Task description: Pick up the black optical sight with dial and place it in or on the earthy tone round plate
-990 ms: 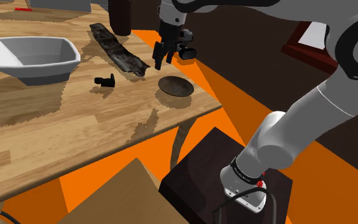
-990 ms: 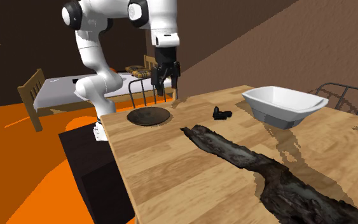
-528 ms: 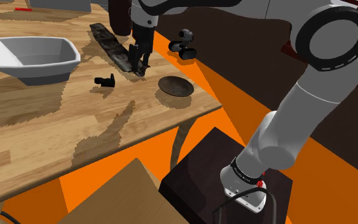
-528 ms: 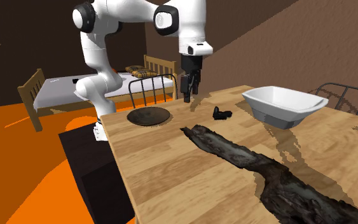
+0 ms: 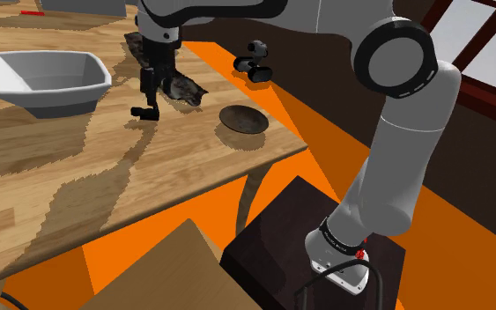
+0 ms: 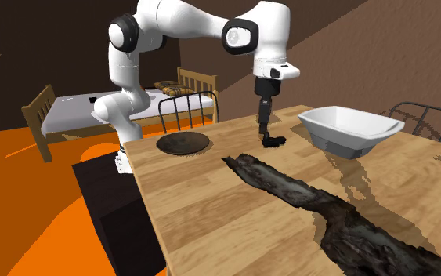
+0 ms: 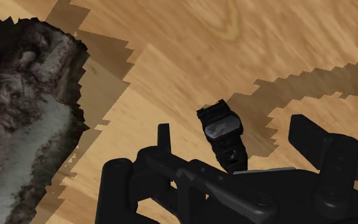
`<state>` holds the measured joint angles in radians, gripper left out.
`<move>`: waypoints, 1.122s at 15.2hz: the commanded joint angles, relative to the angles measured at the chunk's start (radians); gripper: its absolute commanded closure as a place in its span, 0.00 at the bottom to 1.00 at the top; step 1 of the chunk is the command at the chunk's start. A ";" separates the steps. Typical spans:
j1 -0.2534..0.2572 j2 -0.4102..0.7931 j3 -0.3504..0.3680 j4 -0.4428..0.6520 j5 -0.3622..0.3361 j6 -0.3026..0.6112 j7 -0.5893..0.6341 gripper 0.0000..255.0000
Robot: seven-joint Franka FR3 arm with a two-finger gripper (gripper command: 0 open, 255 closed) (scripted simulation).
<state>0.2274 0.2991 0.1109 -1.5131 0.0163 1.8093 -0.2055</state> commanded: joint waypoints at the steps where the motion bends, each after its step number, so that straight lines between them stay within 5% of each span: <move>1: 0.003 0.019 0.002 0.000 -0.002 0.019 -0.005 0.00; 14: 0.004 0.027 0.002 -0.063 -0.003 0.091 -0.004 0.00; 15: 0.004 0.027 0.002 -0.063 -0.003 0.091 -0.004 1.00; 17: 0.004 0.027 0.002 -0.063 -0.003 0.091 -0.004 1.00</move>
<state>0.2317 0.3261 0.1135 -1.5758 0.0138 1.9002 -0.2097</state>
